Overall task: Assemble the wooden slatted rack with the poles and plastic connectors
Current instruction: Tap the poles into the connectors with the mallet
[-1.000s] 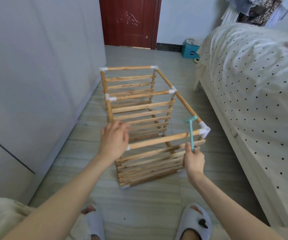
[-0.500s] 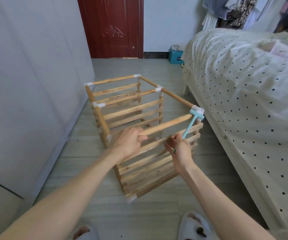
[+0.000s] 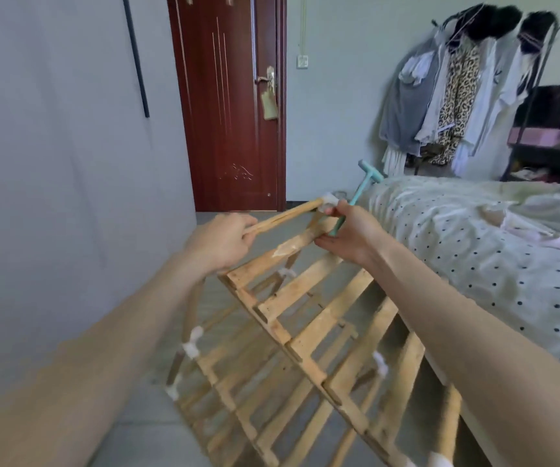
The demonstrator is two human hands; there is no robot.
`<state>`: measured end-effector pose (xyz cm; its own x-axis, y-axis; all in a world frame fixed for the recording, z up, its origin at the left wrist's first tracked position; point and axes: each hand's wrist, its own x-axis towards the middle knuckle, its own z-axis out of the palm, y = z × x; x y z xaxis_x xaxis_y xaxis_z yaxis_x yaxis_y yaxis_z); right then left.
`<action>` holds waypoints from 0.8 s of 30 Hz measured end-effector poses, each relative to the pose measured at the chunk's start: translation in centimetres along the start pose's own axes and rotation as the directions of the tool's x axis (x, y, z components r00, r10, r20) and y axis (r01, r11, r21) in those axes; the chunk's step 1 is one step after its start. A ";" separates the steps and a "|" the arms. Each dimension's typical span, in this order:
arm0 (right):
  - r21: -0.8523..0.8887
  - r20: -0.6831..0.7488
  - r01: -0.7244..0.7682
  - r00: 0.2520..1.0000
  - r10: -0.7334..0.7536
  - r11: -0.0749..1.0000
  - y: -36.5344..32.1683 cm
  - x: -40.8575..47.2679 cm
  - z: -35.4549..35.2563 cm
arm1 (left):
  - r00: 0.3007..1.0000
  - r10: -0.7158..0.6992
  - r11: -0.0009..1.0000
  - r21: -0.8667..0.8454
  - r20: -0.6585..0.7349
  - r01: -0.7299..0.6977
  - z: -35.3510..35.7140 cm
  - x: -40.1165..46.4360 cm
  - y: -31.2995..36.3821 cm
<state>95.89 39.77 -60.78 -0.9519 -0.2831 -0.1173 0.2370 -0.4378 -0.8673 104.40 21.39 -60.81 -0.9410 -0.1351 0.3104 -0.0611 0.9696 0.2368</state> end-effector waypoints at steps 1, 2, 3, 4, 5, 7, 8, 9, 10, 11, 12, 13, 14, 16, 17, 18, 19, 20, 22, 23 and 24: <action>-0.033 -0.008 -0.019 1.000 0.019 0.999 0.2 0.6 0.6 | 0.999 -0.040 0.999 -0.020 -0.003 0.040 0.1 -0.2 -0.8; -0.070 -0.009 -0.038 0.999 0.038 0.997 0.5 0.8 1.4 | 0.997 -0.080 0.996 -0.042 -0.002 0.080 0.2 -0.4 -1.5; -0.111 0.008 -0.056 0.998 0.057 0.992 0.9 0.9 2.1 | 0.993 -0.119 0.991 -0.063 -0.003 0.118 0.4 -0.6 -2.4; -0.154 0.038 -0.070 0.996 0.077 0.986 1.5 0.9 2.9 | 0.987 -0.158 0.984 -0.081 -0.004 0.157 0.5 -0.8 -3.4; -0.209 0.064 -0.079 0.994 0.094 0.975 2.2 0.8 3.5 | 0.981 -0.196 0.976 -0.098 0.001 0.196 0.7 -1.1 -4.5; -0.343 0.067 -0.067 0.993 0.095 0.937 3.6 0.0 4.5 | 0.961 -0.275 0.952 -0.138 0.012 0.274 1.4 -1.6 -6.6; -0.413 0.055 -0.046 0.996 0.075 0.910 4.2 -0.5 4.8 | 0.949 -0.316 0.935 -0.162 0.017 0.315 1.7 -1.9 -7.7; -0.493 0.045 -0.021 0.998 0.049 0.870 4.7 -1.1 5.0 | 0.934 -0.356 0.917 -0.183 0.024 0.355 2.1 -2.4 -8.7; -0.581 0.042 0.008 0.999 0.020 0.814 5.2 -1.7 5.1 | 0.919 -0.394 0.898 -0.203 0.029 0.391 2.5 -3.0 -9.7; -0.675 0.045 0.036 0.999 -0.008 0.737 5.7 -2.2 5.0 | 0.902 -0.430 0.877 -0.223 0.030 0.425 2.9 -3.7 -10.6; -0.762 0.051 0.063 0.998 -0.036 0.645 6.3 -2.7 5.0 | 0.886 -0.463 0.857 -0.243 0.022 0.454 3.4 -4.3 -11.3; -0.835 0.065 0.089 0.996 -0.063 0.543 7.0 -3.1 5.0 | 0.871 -0.491 0.841 -0.262 -0.002 0.473 3.9 -4.9 -11.7; -0.887 0.090 0.118 0.992 -0.083 0.446 7.6 -3.6 5.0 | 0.857 -0.514 0.829 -0.278 -0.036 0.485 4.3 -5.2 -11.9; -0.949 0.151 0.170 0.984 -0.091 0.267 9.1 -4.5 5.1 | 0.831 -0.548 0.814 -0.285 -0.092 0.506 4.9 -5.1 -11.7; -0.965 0.180 0.194 0.980 -0.089 0.175 9.9 -5.0 5.0 | 0.817 -0.566 0.805 -0.285 -0.106 0.520 5.0 -5.0 -11.3; -0.972 0.210 0.218 0.973 -0.095 0.088 10.6 -5.6 4.9 | 0.806 -0.580 0.796 -0.285 -0.114 0.533 5.1 -4.9 -10.8; -0.970 0.243 0.245 0.962 -0.128 -0.002 11.3 -6.2 4.5 | 0.796 -0.593 0.788 -0.287 -0.118 0.544 5.1 -4.8 -10.3; -0.957 0.288 0.273 0.938 -0.196 -0.097 11.9 -6.9 4.1 | 0.788 -0.603 0.780 -0.291 -0.119 0.553 5.1 -4.8 -10.0; -0.913 0.397 0.323 0.842 -0.364 -0.250 12.7 -7.9 3.3 | 0.790 -0.599 0.785 -0.287 -0.126 0.549 5.2 -5.0 -9.6; -0.897 0.436 0.347 0.801 -0.409 -0.275 12.7 -8.0 3.0 | 0.801 -0.584 0.796 -0.284 -0.131 0.534 5.4 -5.3 -9.6; -0.884 0.463 0.370 0.782 -0.417 -0.287 12.4 -7.7 2.8 | 0.812 -0.569 0.801 -0.311 -0.127 0.512 5.6 -5.6 -9.7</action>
<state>106.73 34.17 -69.31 -0.7535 -0.4336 0.4942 -0.5916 0.7751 -0.2220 108.43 13.88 -70.02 -0.6874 -0.6874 0.2344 -0.4271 0.6436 0.6350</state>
